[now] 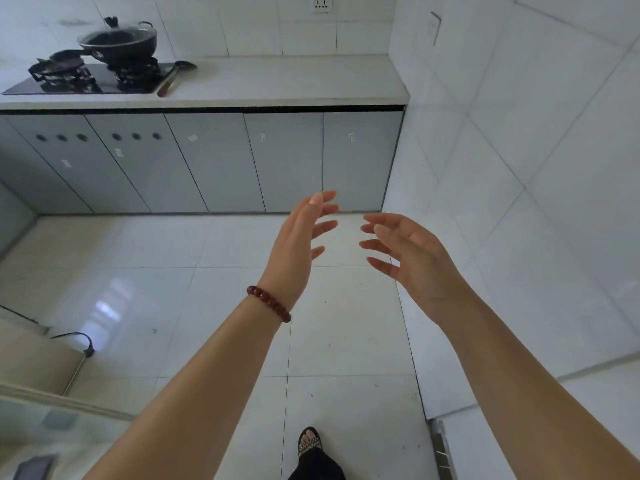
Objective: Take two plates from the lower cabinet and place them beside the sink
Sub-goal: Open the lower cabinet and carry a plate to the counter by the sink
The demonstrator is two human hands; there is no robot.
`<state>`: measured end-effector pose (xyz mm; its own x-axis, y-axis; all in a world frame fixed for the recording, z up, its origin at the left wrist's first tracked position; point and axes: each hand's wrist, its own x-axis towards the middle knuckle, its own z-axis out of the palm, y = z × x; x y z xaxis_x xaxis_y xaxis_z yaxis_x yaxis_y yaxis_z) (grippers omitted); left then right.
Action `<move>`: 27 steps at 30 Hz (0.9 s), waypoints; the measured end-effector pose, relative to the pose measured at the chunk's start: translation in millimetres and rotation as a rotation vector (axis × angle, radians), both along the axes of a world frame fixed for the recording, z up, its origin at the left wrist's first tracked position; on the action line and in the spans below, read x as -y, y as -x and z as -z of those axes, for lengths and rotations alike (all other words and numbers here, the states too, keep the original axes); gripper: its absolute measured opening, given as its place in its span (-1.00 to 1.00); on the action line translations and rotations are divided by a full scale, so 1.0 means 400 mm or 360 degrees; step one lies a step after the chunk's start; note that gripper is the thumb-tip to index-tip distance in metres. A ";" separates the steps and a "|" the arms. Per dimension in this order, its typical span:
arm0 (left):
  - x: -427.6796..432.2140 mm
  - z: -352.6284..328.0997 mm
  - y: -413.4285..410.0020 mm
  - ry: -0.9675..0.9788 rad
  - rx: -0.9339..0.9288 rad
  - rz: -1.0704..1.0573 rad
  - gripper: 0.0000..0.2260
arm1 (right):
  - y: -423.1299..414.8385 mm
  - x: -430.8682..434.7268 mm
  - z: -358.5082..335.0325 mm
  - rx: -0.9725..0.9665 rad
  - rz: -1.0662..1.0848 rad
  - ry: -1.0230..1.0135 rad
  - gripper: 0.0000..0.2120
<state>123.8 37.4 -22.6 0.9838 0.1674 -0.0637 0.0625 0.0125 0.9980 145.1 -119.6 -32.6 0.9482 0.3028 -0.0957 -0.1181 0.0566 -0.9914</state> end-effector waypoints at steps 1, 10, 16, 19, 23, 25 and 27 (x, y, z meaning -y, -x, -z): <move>-0.010 -0.001 -0.023 0.0016 0.0004 0.0002 -0.59 | -0.022 -0.011 -0.001 -0.0002 0.0005 0.0002 -0.86; -0.086 0.019 -0.198 -0.0001 -0.0041 0.0018 -0.59 | -0.193 -0.089 0.007 -0.0040 -0.0012 0.0019 -0.85; -0.123 0.050 -0.284 0.0028 -0.0109 -0.0065 -0.57 | -0.306 -0.130 0.037 -0.0103 -0.0092 0.0061 -0.86; -0.131 0.063 -0.334 0.0040 -0.0134 -0.0112 -0.57 | -0.369 -0.140 0.053 -0.0133 -0.0126 0.0051 -0.87; -0.122 0.075 -0.411 0.0049 -0.0173 -0.0173 -0.56 | -0.457 -0.138 0.066 -0.0190 -0.0150 0.0008 -0.87; -0.110 0.083 -0.453 0.0060 -0.0197 -0.0183 -0.55 | -0.500 -0.133 0.072 -0.0209 -0.0157 -0.0010 -0.87; -0.097 0.092 -0.499 0.0045 -0.0199 -0.0183 -0.56 | -0.545 -0.129 0.080 -0.0205 -0.0166 -0.0004 -0.86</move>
